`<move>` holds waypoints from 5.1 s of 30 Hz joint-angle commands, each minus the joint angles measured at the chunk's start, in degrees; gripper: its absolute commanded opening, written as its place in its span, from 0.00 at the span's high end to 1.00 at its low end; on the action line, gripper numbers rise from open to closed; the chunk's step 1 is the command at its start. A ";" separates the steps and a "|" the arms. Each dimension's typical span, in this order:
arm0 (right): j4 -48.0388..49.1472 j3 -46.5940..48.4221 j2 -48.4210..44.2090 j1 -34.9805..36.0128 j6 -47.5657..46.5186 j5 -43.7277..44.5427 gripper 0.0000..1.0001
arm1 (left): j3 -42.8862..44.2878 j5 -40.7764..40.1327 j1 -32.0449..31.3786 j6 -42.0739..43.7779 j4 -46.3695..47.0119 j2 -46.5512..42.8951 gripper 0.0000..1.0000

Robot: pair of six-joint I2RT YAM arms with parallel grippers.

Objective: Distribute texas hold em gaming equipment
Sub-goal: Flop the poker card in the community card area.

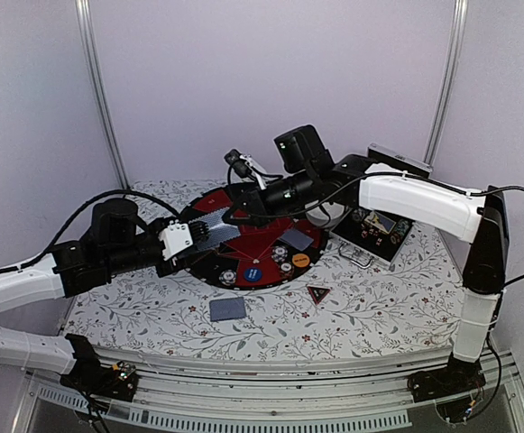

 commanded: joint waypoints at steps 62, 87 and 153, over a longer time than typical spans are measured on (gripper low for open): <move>16.71 38.99 52.20 0.73 -37.77 41.14 0.99 | 4.24 -8.43 6.79 -6.63 3.93 -0.07 0.44; 11.19 42.12 51.90 0.83 -16.78 43.66 0.99 | 4.20 -8.77 6.76 -6.28 3.59 -1.04 0.44; 16.87 38.75 54.37 3.97 -2.75 44.24 0.97 | 5.96 -6.34 10.25 -7.60 0.37 -2.93 0.44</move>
